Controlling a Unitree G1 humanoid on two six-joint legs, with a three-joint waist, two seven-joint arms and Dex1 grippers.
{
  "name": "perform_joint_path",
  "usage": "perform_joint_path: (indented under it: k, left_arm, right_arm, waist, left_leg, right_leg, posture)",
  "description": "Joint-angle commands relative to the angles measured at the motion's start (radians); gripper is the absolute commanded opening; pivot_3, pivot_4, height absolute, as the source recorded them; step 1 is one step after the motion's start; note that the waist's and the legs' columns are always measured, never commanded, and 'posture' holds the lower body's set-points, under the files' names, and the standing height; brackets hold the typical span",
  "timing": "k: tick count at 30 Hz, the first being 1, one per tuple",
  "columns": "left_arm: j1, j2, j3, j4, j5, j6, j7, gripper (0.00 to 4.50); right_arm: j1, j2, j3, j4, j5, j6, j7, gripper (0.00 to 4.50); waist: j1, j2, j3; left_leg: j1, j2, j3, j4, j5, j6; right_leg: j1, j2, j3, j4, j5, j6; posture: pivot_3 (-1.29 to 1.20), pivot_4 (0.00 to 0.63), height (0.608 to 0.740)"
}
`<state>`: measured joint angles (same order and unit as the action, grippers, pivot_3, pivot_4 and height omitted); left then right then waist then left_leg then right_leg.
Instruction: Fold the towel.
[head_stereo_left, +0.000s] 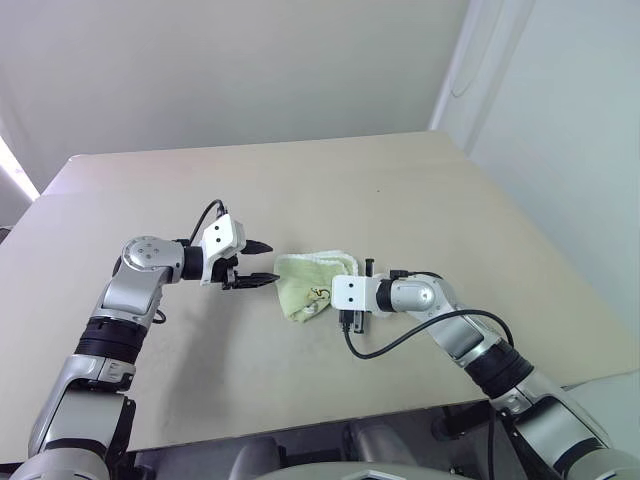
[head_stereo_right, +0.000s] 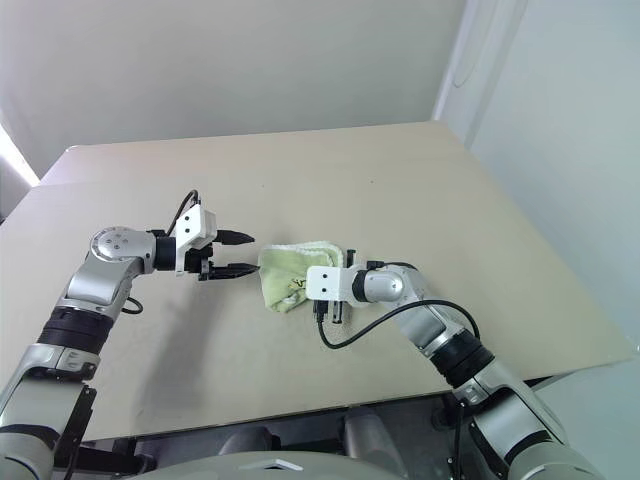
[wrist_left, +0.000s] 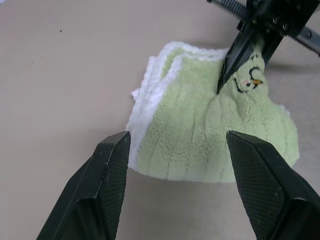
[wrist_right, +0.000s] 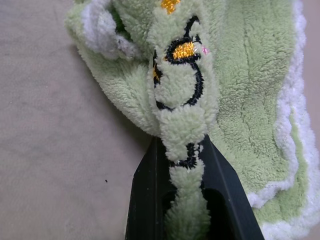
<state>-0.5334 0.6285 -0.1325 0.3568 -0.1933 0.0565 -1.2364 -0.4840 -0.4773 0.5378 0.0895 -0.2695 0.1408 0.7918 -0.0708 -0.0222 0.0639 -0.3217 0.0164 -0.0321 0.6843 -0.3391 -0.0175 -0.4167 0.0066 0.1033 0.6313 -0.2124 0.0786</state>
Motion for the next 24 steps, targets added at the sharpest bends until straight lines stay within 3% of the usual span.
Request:
perform_joint_path:
  k: [1,7,13,18,24]
  left_arm:
    - [-0.028,0.002,0.015,-0.001,0.002,-0.010,0.004,3.22]
    - [-0.030,-0.004,0.011,0.022,0.014,-0.016,0.009,3.22]
    - [-0.036,-0.018,0.006,0.036,0.015,-0.020,0.004,3.22]
    - [-0.046,-0.029,-0.005,0.053,0.023,-0.037,-0.002,3.22]
    - [-0.054,-0.046,-0.009,0.073,0.034,-0.057,-0.002,3.22]
  right_arm:
    - [-0.032,0.015,-0.103,-0.083,0.056,0.043,-0.005,0.02]
    - [-0.121,0.013,-0.324,-0.201,0.197,0.211,-0.020,0.02]
    - [-0.181,-0.150,-0.441,-0.129,0.146,0.217,-0.068,0.02]
    - [-0.023,-0.270,-0.430,-0.016,0.076,0.138,-0.102,0.02]
    - [0.197,-0.222,-0.424,0.020,0.093,0.093,-0.138,0.02]
  waist:
    - [0.000,0.000,0.000]
    - [0.001,0.001,0.001]
    - [0.007,0.001,0.001]
    - [0.003,0.000,0.000]
    - [-0.005,0.001,0.001]
  left_leg:
    - [0.000,0.000,0.000,0.000,0.000,0.000]
    - [-0.002,0.000,0.000,0.000,0.000,0.000]
    - [-0.004,0.000,0.000,-0.001,0.000,0.000]
    - [-0.005,0.000,0.001,-0.002,0.000,0.000]
    - [-0.012,0.000,0.003,-0.003,0.000,0.001]
  right_leg:
    - [0.000,0.000,0.000,0.000,0.000,0.000]
    - [-0.002,0.000,0.000,0.000,0.000,0.000]
    - [-0.003,-0.001,0.000,-0.002,0.000,0.001]
    - [-0.004,-0.001,0.000,-0.002,-0.001,0.001]
    - [-0.007,0.000,0.003,-0.001,-0.001,0.001]
  posture:
    - [0.00,0.000,0.712]
    - [0.00,0.000,0.712]
    - [0.00,0.000,0.712]
    - [0.00,0.000,0.712]
    - [0.00,0.000,0.712]
